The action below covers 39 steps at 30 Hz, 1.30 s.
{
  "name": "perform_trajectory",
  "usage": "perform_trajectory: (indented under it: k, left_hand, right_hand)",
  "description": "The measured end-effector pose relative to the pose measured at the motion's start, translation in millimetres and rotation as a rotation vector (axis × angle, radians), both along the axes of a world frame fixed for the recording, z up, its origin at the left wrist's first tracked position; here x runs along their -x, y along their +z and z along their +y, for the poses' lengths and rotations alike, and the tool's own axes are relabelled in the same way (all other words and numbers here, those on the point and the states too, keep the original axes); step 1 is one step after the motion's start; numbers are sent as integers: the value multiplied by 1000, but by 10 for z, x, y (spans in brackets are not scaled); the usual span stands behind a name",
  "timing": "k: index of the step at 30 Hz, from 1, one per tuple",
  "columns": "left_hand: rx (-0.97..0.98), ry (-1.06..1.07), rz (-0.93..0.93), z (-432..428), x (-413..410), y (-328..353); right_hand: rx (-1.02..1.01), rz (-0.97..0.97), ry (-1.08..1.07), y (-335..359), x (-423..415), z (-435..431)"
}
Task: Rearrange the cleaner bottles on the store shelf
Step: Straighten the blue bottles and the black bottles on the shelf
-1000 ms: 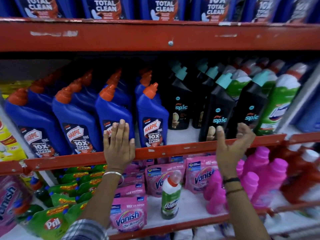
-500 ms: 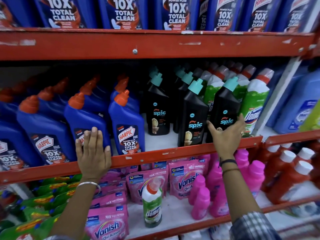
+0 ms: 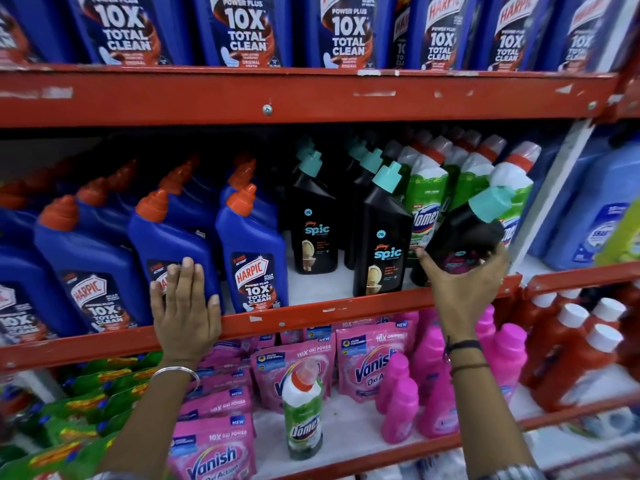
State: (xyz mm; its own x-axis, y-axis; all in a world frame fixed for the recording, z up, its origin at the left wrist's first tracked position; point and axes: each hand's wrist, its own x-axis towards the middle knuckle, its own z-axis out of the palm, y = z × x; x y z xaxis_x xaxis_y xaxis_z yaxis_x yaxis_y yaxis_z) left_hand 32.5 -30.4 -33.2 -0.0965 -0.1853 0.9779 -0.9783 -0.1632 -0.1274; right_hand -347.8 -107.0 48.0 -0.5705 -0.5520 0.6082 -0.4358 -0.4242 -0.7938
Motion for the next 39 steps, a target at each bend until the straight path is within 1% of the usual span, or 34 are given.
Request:
perform_trajectory:
  k: [3,6,14,17,22,27,32,39]
  left_hand:
    - [-4,5,4,3,0,8]
    - [-7,8,7,6,9,10]
    - [-32,1,16,24,6,8]
    - [-35,-7,19,16,9,10]
    - [-28,-19,17,24,5,-3]
    - [-22,-21,-1,14,-1,-1]
    - [-21,-23,-3,15,-7,-10]
    - [-20,-23,8,15,-3,-10]
  right_hand:
    - [68,-4,-60,187,-72,280]
    - [76,38,-71,371,-185,517]
    - [18,68,160,412,-905,729]
    - [-4,102,202,327,-1201,705]
    - [-37,146,195,191,-1519,618]
    - [-67,124,183,163,-1610,489]
    - [-124,161,177,44,-1686,469]
    - [-231,223,78,50,-1748,491]
